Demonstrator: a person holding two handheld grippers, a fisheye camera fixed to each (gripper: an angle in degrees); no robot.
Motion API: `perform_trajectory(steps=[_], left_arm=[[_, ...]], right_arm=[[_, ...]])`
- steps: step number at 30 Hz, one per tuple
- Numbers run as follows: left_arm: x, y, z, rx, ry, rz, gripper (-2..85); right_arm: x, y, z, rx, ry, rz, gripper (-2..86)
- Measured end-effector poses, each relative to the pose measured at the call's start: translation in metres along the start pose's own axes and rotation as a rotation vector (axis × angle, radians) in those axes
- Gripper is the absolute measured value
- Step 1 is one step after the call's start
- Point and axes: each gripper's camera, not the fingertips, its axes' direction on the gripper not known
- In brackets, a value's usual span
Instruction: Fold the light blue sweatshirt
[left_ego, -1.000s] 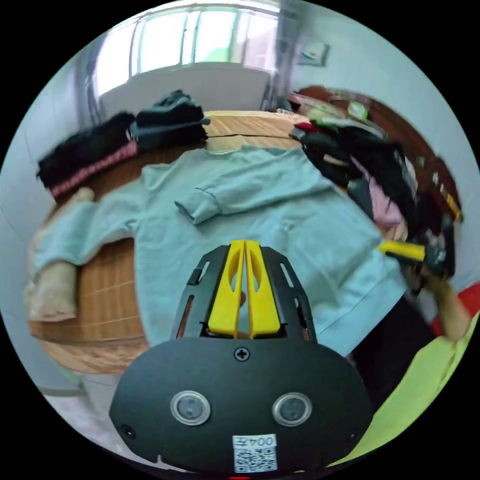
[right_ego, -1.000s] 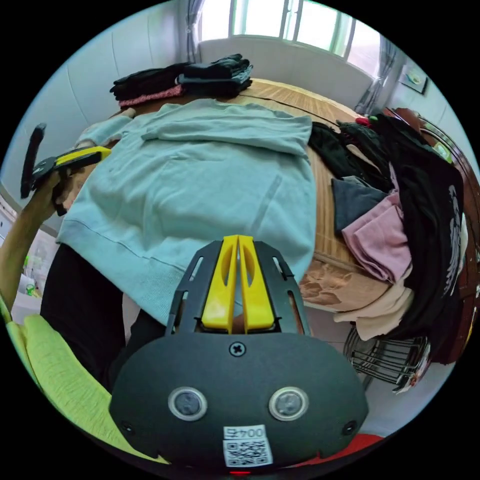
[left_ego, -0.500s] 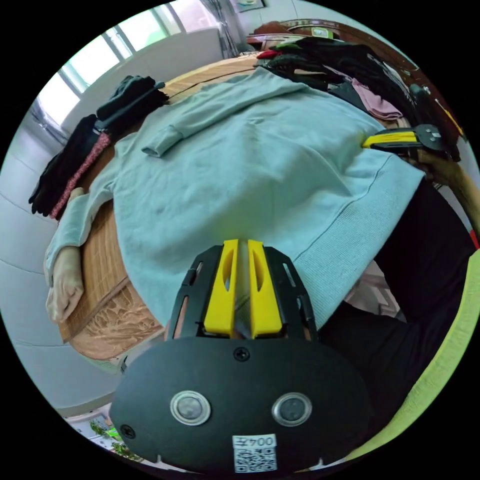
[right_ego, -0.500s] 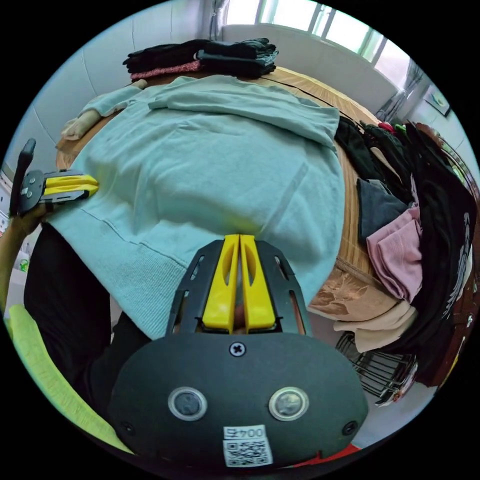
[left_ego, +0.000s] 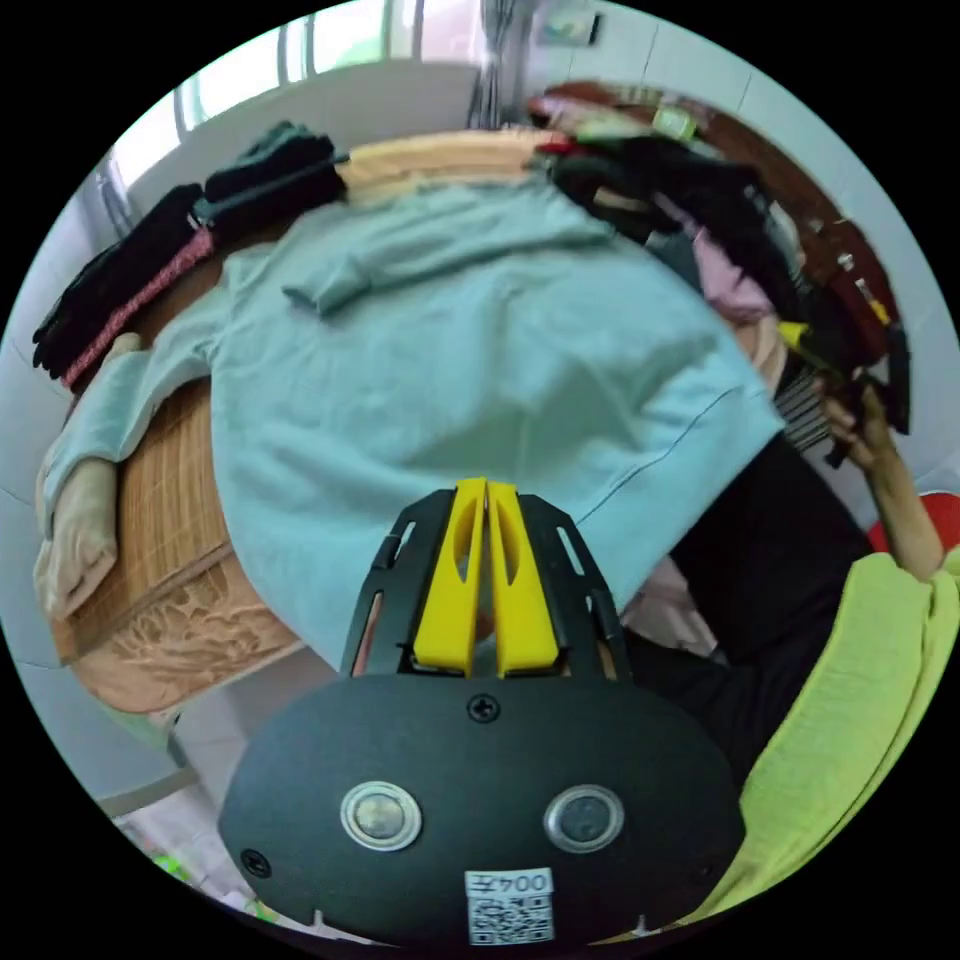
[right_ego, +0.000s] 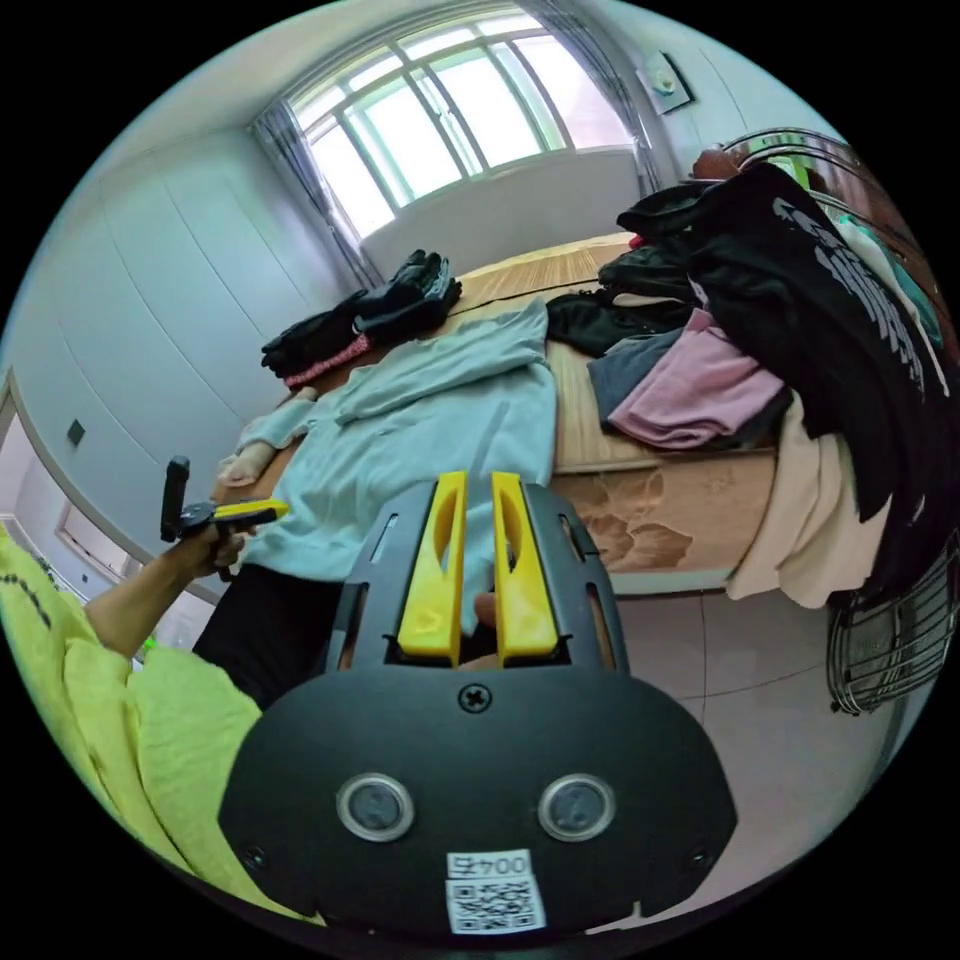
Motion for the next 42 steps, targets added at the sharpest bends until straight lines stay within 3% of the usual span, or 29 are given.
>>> perform_trajectory(steps=[2,6,8,11,15,23,28,35,42], left_arm=[[0.013,0.022,-0.039,0.163,0.102,0.073,3.6],[0.073,0.044,-0.050,0.207,0.113,0.277,10.9],[0.119,0.054,-0.040,0.171,0.019,0.429,12.4],[0.131,0.068,-0.035,0.145,-0.084,0.483,12.4],[0.073,0.104,-0.054,0.160,-0.141,0.370,11.9],[-0.117,0.288,-0.066,0.162,-0.121,-0.102,12.3],[-0.152,0.348,-0.008,0.150,-0.022,-0.155,13.0],[-0.226,0.393,0.062,0.231,0.088,-0.316,9.8],[-0.280,0.431,0.040,0.376,0.139,-0.382,1.6]], right_arm=[[0.013,0.019,-0.020,0.005,-0.021,-0.004,5.8],[0.019,0.064,-0.019,-0.091,0.054,-0.063,10.4],[0.019,0.079,-0.005,-0.136,0.047,-0.075,11.7],[0.020,0.087,0.017,-0.198,0.019,-0.088,12.3],[0.033,0.084,0.037,-0.229,0.000,-0.059,10.9],[0.052,0.079,0.060,-0.265,-0.087,-0.020,7.4],[0.051,0.066,0.068,-0.289,-0.111,-0.016,3.9],[0.028,0.021,0.027,-0.107,-0.084,-0.012,3.2],[-0.009,-0.010,0.011,-0.070,0.031,-0.088,3.0]])
